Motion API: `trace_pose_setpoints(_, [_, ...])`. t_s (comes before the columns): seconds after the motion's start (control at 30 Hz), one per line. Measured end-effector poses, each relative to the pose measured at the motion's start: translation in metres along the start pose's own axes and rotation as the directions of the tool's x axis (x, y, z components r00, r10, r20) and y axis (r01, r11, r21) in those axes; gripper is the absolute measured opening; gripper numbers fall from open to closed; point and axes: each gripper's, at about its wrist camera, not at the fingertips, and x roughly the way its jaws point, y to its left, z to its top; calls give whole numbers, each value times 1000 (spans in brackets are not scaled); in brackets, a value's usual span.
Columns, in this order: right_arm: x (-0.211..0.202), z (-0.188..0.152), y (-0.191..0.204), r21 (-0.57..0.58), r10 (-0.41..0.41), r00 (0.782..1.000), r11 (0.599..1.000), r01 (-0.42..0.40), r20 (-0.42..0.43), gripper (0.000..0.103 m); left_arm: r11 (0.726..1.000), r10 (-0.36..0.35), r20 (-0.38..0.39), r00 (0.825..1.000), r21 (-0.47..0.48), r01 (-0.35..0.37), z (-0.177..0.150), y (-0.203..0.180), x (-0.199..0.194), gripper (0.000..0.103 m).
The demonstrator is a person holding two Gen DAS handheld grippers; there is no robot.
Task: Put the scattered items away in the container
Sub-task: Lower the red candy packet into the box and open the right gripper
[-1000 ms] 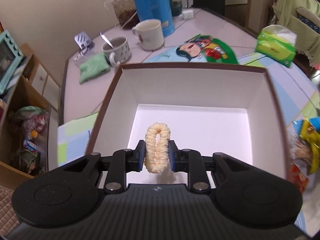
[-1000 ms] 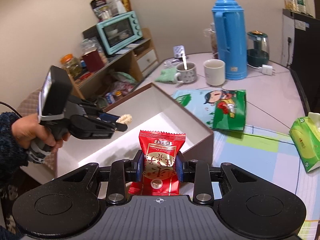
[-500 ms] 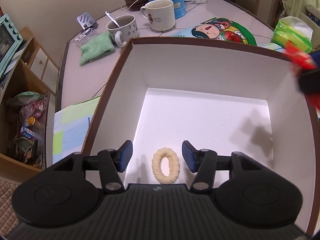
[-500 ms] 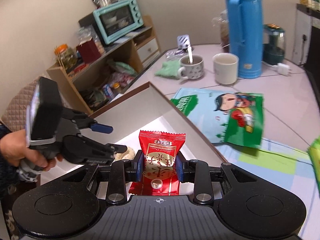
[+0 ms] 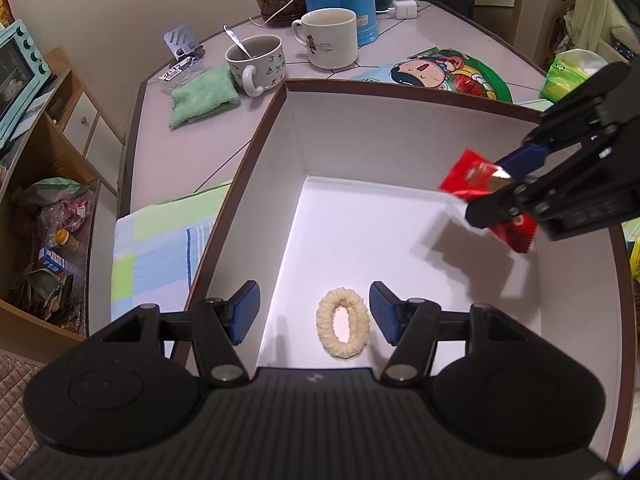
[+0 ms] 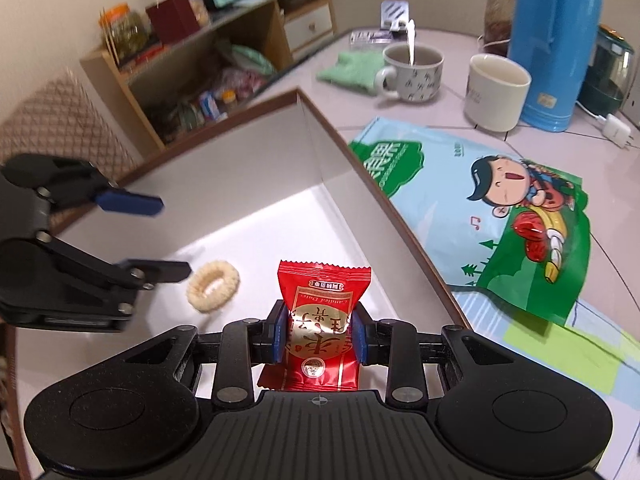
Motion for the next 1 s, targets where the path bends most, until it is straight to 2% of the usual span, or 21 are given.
trace_pose_setpoints(0.33, [32, 1, 5, -39, -48, 995, 998, 45, -93, 32, 1000, 5, -15, 1000, 7, -5, -5, -2, 7, 62])
trace_pose_setpoints(0.37, [33, 1, 7, -39, -40, 995, 999, 37, -96, 45, 1000, 7, -15, 1000, 11, -7, -5, -3, 7, 64])
trace_pose_setpoints(0.4, [33, 0, 9, -39, -25, 995, 999, 21, -99, 52, 1000, 9, -15, 1000, 15, -9, -6, -5, 7, 66])
trace_pose_setpoints(0.43, [33, -2, 11, -39, -9, 995, 999, 5, -101, 64, 1000, 11, -15, 1000, 19, -11, -6, -6, 7, 67])
trace_pose_setpoints(0.47, [32, -3, 14, -47, -12, 995, 999, 7, -99, 71, 1000, 15, -16, 1000, 22, -14, -7, -8, 8, 68])
trace_pose_setpoints(0.57, [28, -8, 22, -65, -39, 995, 997, 34, -91, 71, 1000, 17, -23, 1000, 17, -17, -9, -9, 8, 68])
trace_pose_setpoints(0.9, [-4, -33, 45, -27, -7, 999, 1000, 6, -47, 72, 999, 32, -16, 999, -10, -32, -23, -14, -15, 75])
trace_pose_setpoints(0.93, [-9, -36, 49, -23, -7, 999, 1000, 6, -38, 74, 999, 33, -14, 999, -14, -33, -25, -15, -19, 77])
trace_pose_setpoints(1.0, [-20, -40, 59, -29, -18, 1000, 999, 18, -9, 86, 999, 40, -7, 999, -23, -40, -28, -17, -27, 80])
